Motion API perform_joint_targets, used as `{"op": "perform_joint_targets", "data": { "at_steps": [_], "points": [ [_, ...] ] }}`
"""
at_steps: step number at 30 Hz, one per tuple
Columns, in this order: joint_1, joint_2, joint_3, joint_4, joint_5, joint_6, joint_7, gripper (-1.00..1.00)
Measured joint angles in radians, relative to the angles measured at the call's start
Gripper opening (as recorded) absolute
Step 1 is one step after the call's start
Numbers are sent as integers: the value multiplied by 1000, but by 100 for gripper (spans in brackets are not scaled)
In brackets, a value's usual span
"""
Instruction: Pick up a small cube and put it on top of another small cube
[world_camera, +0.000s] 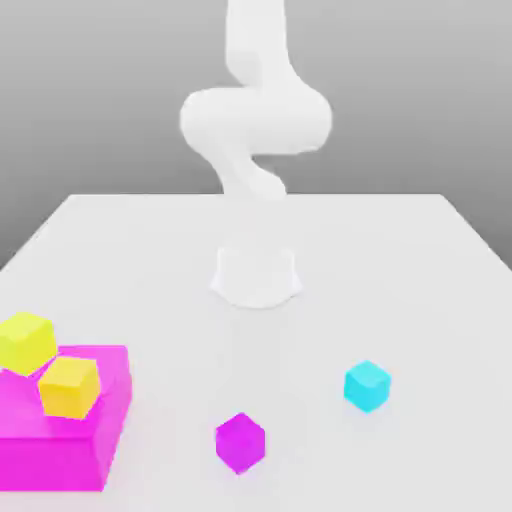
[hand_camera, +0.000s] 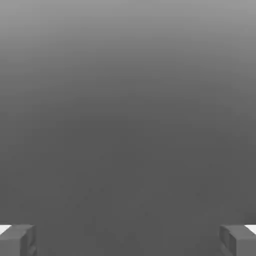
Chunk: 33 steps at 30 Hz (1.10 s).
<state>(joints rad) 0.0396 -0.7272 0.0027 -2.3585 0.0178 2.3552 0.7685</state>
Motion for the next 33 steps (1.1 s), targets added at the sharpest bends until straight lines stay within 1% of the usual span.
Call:
{"op": "perform_joint_targets", "data": {
  "at_steps": [7,13,16,18,20,23,26,27,33],
  "points": [
    [126,246,29,-186,52,181,-100,0],
    [227,464,75,-348,72,341,-170,0],
    [269,592,112,-438,58,433,-191,0],
    [297,674,135,-496,18,494,-182,0],
    [299,749,134,-515,-33,552,-156,0],
    [334,859,86,-503,-103,639,-109,0],
    [387,967,27,-484,-133,728,-86,0],
    [399,994,15,-479,-135,749,-83,-100],
    [405,1007,10,-477,-139,760,-79,-100]
  ]
}}
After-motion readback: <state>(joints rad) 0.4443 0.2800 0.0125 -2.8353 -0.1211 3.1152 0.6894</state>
